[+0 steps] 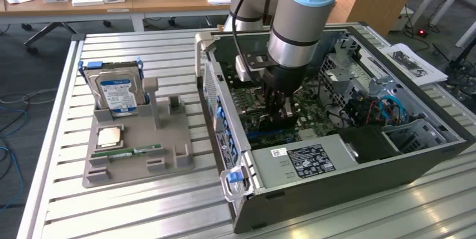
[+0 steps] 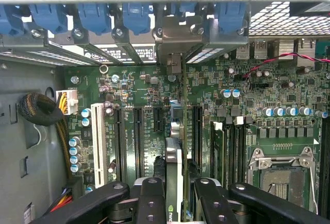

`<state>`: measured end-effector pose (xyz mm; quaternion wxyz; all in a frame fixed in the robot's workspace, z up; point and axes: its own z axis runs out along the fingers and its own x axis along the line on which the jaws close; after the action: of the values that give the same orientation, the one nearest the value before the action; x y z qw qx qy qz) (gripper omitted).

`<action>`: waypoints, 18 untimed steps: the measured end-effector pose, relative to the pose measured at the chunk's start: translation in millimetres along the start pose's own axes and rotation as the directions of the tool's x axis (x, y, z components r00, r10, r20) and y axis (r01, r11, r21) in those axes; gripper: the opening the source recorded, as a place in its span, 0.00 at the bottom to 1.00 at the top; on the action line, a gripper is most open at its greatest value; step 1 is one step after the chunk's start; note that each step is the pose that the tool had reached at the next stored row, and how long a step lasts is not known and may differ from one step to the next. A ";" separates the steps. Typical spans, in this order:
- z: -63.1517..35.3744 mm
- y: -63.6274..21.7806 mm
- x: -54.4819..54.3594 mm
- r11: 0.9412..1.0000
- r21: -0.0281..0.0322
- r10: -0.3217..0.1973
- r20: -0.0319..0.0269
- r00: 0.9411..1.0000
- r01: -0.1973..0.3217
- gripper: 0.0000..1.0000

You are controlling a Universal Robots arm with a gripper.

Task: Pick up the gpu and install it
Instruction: 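Insert the gpu into the slot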

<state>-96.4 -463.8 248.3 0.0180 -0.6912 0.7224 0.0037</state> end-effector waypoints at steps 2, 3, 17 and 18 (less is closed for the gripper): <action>0.1 0.0 0.0 1.000 0.000 0.000 0.000 1.000 0.000 0.26; 0.4 0.0 0.0 1.000 0.000 0.000 0.000 1.000 0.000 0.26; 1.1 0.0 0.0 1.000 0.000 0.000 0.000 1.000 0.000 0.26; 1.1 0.0 0.0 1.000 0.000 0.000 0.000 1.000 0.000 0.26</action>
<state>-96.4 -463.8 247.1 0.0181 -0.6912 0.7224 0.0038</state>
